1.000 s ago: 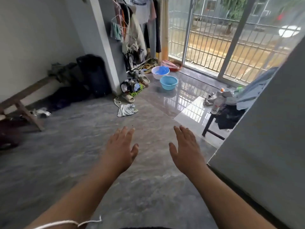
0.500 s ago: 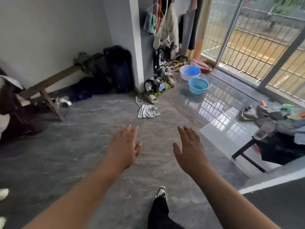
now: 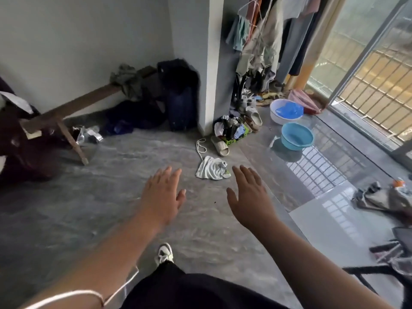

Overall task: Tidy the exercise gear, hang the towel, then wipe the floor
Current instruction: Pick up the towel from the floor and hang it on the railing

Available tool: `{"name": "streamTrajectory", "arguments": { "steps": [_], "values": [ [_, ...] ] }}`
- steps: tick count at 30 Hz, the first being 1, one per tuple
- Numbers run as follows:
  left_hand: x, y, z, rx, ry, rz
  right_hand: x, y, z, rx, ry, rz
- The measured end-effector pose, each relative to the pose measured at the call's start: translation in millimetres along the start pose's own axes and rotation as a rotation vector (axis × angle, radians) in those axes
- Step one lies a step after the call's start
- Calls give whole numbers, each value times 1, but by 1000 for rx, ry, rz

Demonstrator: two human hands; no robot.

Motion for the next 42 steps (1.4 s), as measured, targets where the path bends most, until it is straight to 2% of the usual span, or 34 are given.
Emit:
{"name": "streamTrajectory", "arguments": {
  "steps": [5, 14, 21, 27, 32, 37, 42],
  "values": [
    [-15, 132, 11, -58, 37, 37, -32, 115, -29, -68, 20, -11],
    [-45, 374, 15, -198, 102, 199, -78, 293, -89, -308, 110, 9],
    [-131, 495, -6, -211, 156, 305, -135, 384, -183, -416, 143, 103],
    [-294, 593, -3, -187, 143, 351, -272, 453, -299, -415, 181, 186],
    [-487, 661, 21, -225, 176, 410, -458, 496, -400, -378, 172, 238],
    [-689, 711, 81, -261, 285, 525, -662, 522, -482, -276, 125, 329],
    [-825, 746, 121, -430, 378, 534, -813, 548, -517, -74, 93, 347]
  ]
}}
Point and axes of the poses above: each hand's wrist, its own y-axis towards the middle knuckle, its own x-axis out of the back of the hand, z = x × y, the point moved 5 cm from there along y, towards the middle knuckle, and after that the axes turned 13 degrees about x, right-handed, at the moved point
